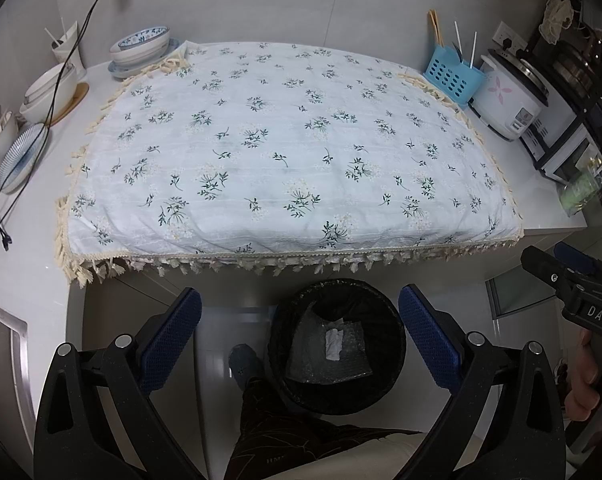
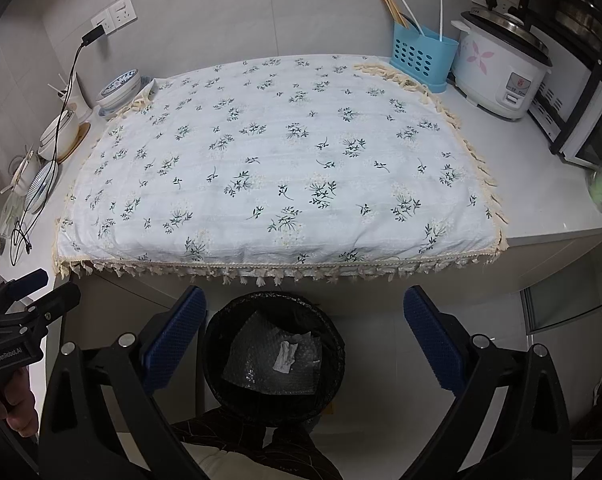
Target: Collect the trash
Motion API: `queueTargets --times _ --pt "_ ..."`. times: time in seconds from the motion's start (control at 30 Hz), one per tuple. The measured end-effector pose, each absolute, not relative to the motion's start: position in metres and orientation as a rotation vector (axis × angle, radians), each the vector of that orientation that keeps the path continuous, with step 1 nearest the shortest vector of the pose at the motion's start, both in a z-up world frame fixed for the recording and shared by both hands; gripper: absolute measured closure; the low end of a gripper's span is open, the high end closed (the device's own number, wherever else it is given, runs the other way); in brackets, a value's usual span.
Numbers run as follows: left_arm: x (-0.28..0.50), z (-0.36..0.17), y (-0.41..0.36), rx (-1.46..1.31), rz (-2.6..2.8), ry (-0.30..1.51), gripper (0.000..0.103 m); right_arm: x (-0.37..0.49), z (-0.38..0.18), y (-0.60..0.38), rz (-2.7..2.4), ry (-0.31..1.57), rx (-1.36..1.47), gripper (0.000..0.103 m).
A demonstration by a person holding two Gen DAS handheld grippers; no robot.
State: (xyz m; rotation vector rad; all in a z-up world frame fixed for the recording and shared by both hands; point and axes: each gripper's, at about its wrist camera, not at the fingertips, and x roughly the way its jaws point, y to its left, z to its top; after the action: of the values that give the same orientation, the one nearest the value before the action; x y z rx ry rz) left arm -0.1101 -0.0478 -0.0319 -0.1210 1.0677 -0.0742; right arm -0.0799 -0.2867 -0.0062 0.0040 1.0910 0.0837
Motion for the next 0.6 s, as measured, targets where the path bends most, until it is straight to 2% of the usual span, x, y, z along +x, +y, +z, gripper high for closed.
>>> queueTargets --times 0.6 --pt "-0.1107 -0.0341 -0.0426 -0.123 -0.057 1.079 0.006 -0.081 -0.0076 -0.2864 0.08 1.093 0.003 0.008"
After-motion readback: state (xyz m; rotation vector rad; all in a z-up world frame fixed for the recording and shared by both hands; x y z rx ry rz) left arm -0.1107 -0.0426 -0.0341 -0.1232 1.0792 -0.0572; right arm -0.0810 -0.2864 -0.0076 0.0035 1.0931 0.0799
